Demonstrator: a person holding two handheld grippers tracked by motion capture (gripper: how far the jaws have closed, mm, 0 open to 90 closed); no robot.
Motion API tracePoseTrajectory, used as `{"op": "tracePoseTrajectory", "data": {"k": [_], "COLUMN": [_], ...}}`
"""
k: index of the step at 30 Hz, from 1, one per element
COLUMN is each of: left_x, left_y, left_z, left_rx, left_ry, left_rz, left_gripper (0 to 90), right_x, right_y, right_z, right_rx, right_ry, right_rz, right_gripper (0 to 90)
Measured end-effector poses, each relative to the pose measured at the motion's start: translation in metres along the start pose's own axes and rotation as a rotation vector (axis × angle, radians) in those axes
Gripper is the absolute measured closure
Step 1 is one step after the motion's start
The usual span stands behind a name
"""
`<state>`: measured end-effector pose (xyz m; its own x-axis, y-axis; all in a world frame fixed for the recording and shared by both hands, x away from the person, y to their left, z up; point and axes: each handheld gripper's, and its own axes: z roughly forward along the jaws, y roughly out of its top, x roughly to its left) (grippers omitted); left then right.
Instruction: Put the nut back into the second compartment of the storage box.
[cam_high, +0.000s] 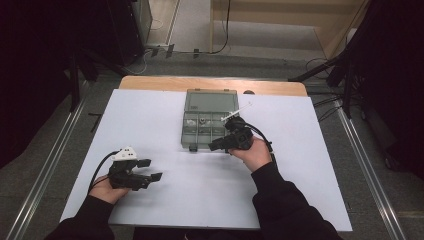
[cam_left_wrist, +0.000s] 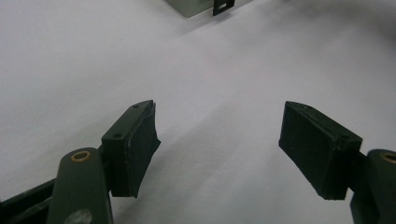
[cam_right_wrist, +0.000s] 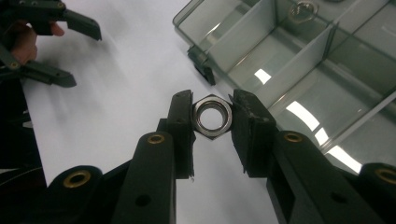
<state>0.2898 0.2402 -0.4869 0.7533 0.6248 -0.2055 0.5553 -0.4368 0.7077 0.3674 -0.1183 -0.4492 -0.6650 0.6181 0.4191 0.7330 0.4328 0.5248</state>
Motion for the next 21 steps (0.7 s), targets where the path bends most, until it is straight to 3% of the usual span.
{"op": "tracePoseTrajectory", "data": {"k": [15, 21], "left_x": [0.000, 0.000], "left_y": [0.000, 0.000], "left_z": [0.000, 0.001], "left_rx": [0.001, 0.006], "left_ry": [-0.005, -0.009], "left_rz": [-0.002, -0.003], "left_gripper": [27.2, 27.2], "right_x": [-0.017, -0.031], "right_y": [0.038, 0.053], "right_z": [0.006, 0.012], "right_rx": [-0.009, -0.020], "right_ry": [-0.038, -0.054], "right_rz": [0.036, 0.066], "right_gripper": [71.2, 71.2]}}
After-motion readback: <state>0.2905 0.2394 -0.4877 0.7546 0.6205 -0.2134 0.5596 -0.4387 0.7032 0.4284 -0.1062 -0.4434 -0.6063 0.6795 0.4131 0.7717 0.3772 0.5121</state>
